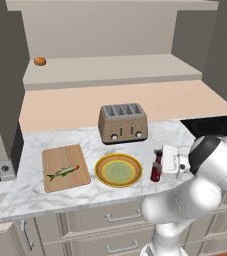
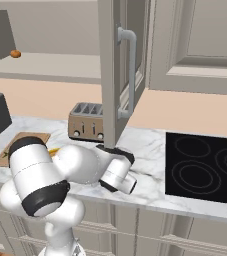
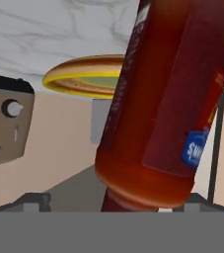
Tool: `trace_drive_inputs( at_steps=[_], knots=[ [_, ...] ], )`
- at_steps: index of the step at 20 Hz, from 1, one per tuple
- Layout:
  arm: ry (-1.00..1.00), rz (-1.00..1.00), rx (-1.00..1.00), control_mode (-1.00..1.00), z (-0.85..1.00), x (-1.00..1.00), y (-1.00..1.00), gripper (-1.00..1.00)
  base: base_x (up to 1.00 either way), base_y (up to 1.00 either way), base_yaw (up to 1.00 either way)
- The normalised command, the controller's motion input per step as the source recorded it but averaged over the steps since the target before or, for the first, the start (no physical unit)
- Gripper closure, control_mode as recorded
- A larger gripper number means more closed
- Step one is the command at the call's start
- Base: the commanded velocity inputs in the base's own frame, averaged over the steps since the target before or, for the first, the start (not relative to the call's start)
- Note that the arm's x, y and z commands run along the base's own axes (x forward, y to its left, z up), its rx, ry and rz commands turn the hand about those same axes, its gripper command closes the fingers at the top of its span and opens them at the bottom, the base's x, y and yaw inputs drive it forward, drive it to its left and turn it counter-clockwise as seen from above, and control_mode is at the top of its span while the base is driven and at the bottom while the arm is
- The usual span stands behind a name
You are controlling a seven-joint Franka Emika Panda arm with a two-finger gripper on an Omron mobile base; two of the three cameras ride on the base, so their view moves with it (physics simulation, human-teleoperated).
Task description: Pick the fish from the plate and place it on the cutting board. Then pick the condiment bottle from the cabinet and place it next to the cutting board.
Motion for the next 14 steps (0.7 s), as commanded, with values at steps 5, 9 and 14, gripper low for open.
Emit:
trace_drive_inputs(
  at_steps=[5,9,14],
  knots=[
    [-0.01,0.02,0.00,-1.00,-0.01,-0.18,0.07,-1.00,0.00,0.00,0.00],
    [0.00,0.02,0.00,-1.00,0.00,-0.10,0.17,-1.00,0.00,0.00,0.00],
    [0.00,0.00,0.00,-1.00,0.00,0.00,0.23,-1.00,0.00,0.00,0.00]
  ],
)
